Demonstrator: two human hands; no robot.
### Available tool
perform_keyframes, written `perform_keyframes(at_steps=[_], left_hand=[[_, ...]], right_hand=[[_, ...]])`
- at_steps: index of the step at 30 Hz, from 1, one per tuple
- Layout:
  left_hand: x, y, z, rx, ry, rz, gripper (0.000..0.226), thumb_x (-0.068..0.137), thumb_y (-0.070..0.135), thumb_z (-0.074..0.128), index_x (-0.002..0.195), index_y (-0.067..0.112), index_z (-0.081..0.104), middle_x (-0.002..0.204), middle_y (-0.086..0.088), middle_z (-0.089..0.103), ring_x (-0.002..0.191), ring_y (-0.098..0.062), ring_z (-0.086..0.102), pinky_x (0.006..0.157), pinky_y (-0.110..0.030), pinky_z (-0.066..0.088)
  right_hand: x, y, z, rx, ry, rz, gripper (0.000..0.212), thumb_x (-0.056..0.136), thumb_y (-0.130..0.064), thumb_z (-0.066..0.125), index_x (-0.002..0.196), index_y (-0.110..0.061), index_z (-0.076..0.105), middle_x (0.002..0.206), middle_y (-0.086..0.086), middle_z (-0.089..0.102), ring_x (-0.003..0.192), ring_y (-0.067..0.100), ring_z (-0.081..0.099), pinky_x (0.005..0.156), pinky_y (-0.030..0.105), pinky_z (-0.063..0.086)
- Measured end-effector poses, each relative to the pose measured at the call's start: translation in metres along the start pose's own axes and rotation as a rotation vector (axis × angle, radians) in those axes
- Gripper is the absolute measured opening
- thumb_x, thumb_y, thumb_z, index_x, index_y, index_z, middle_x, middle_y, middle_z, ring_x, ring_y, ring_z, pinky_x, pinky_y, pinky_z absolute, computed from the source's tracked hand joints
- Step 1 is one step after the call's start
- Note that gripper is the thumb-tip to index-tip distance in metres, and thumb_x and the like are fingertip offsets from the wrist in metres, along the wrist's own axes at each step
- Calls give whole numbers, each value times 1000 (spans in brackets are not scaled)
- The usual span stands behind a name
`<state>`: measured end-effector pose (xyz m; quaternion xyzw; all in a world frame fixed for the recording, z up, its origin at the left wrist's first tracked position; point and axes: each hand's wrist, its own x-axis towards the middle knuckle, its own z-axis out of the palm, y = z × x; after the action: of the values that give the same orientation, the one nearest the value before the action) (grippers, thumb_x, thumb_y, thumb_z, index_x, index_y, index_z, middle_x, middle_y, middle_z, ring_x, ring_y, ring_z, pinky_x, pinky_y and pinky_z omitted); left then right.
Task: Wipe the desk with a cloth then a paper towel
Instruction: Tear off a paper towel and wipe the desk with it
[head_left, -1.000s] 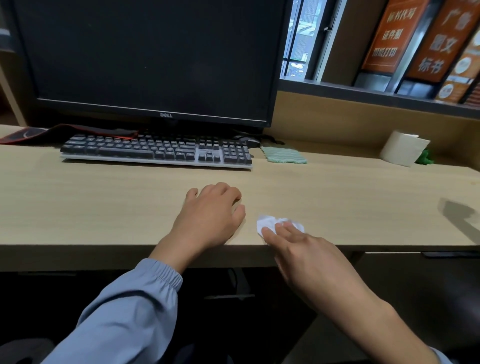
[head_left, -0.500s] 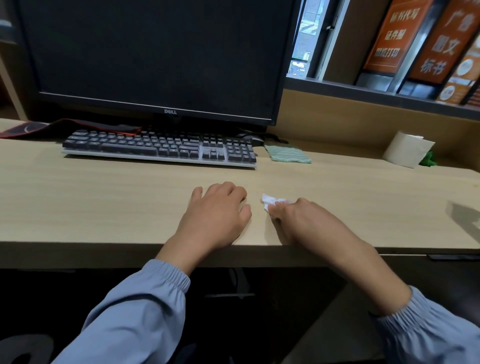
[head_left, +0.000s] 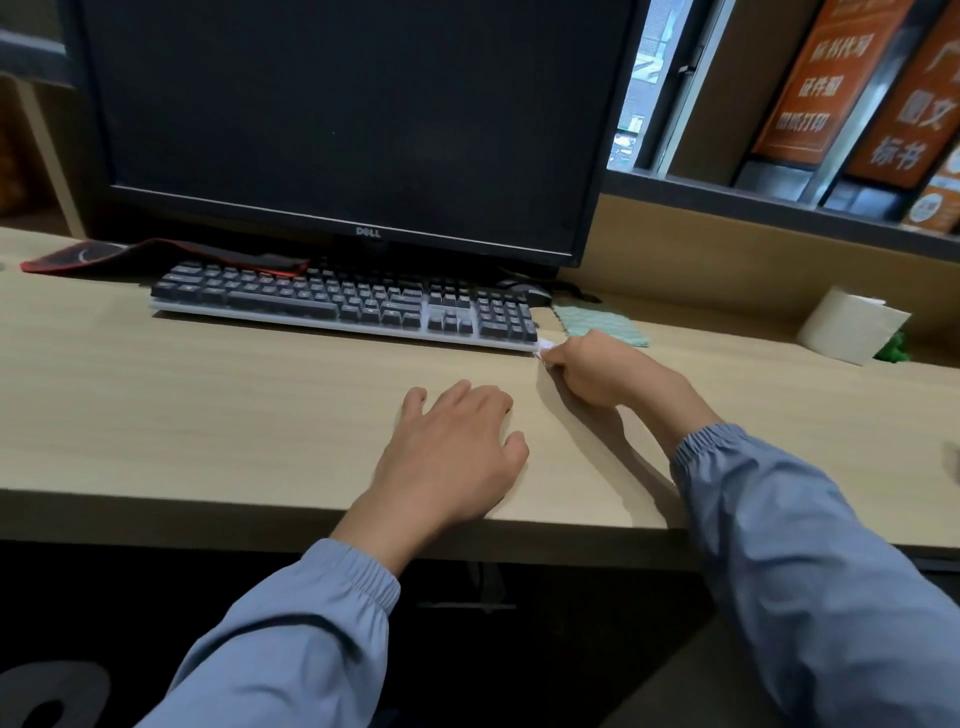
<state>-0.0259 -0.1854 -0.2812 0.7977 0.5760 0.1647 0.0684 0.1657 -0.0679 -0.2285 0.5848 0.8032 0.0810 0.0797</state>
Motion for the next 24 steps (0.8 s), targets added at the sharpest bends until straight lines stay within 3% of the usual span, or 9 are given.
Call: perform_keyframes(at_steps=[3, 9, 18, 24], left_hand=[[0, 0, -1, -5, 5, 1, 51, 105, 50, 28, 149, 28, 41, 153, 10, 47, 146, -12, 34, 125, -53, 16], [1, -2, 0, -6, 5, 1, 51, 105, 51, 29, 150, 29, 41, 154, 12, 45, 144, -10, 34, 125, -53, 16], [1, -2, -1, -29, 26, -2, 47, 105, 51, 31, 145, 31, 44, 146, 13, 49, 138, -8, 39, 124, -51, 17], [1, -3, -1, -48, 32, -1, 47, 104, 51, 33, 146, 31, 44, 149, 14, 47, 141, -7, 36, 125, -51, 14]], right_hand=[[23, 8, -3, 18, -15, 11, 39, 101, -6, 39, 125, -16, 68, 121, 15, 67, 105, 34, 58, 77, 36, 41], [67, 12, -6, 41, -15, 36, 38, 103, -8, 44, 133, -17, 66, 122, 13, 69, 103, 33, 64, 84, 38, 51], [114, 23, -2, 52, 47, 129, 23, 99, -7, 52, 115, -9, 68, 103, 10, 68, 80, 27, 58, 72, 36, 48], [122, 22, -7, 89, 60, 153, 22, 99, -10, 50, 115, -7, 66, 117, 16, 67, 89, 32, 57, 89, 44, 53]])
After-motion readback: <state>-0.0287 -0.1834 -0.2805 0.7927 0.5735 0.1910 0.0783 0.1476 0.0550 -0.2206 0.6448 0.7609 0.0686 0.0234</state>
